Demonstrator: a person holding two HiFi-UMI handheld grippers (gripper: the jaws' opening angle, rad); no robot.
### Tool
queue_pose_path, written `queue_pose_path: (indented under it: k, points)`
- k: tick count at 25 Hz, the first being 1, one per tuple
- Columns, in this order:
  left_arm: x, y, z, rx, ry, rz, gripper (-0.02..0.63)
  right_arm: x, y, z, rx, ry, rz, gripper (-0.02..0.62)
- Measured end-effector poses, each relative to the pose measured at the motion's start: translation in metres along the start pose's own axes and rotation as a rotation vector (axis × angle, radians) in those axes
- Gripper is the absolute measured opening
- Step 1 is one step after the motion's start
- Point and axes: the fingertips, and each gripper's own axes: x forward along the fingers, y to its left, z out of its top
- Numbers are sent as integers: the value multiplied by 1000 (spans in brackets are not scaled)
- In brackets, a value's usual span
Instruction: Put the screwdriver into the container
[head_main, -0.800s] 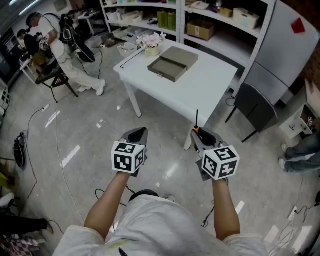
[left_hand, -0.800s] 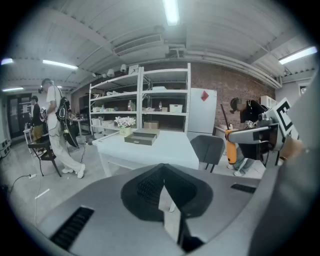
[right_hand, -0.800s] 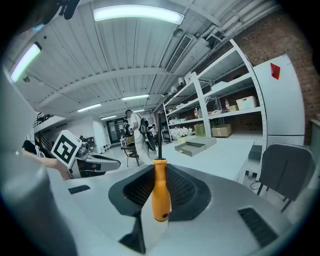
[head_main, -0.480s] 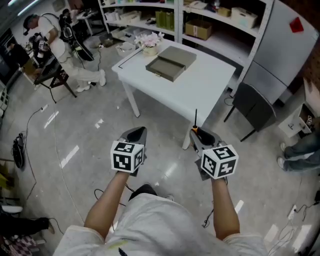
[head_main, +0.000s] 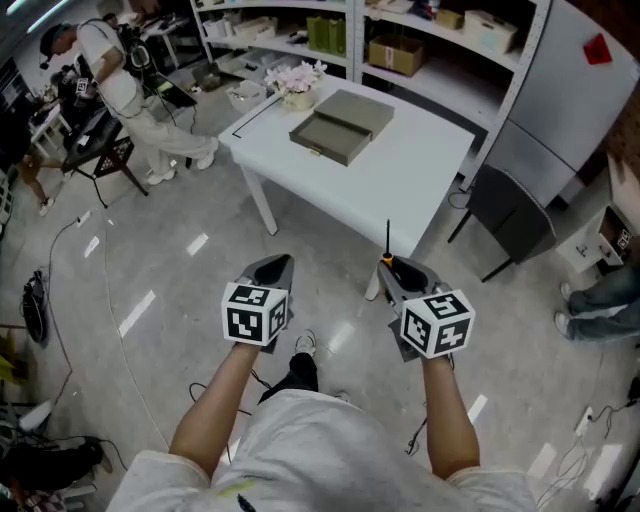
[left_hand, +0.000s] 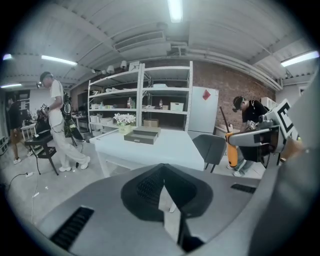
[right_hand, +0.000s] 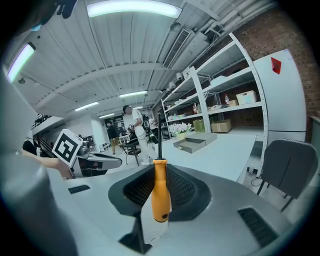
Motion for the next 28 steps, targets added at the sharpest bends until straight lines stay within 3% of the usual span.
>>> queue_pose_path:
  k: [28]
  points:
    - [140,162,72,-25,13,-125,5,188,-40,77,7,70,-120,77]
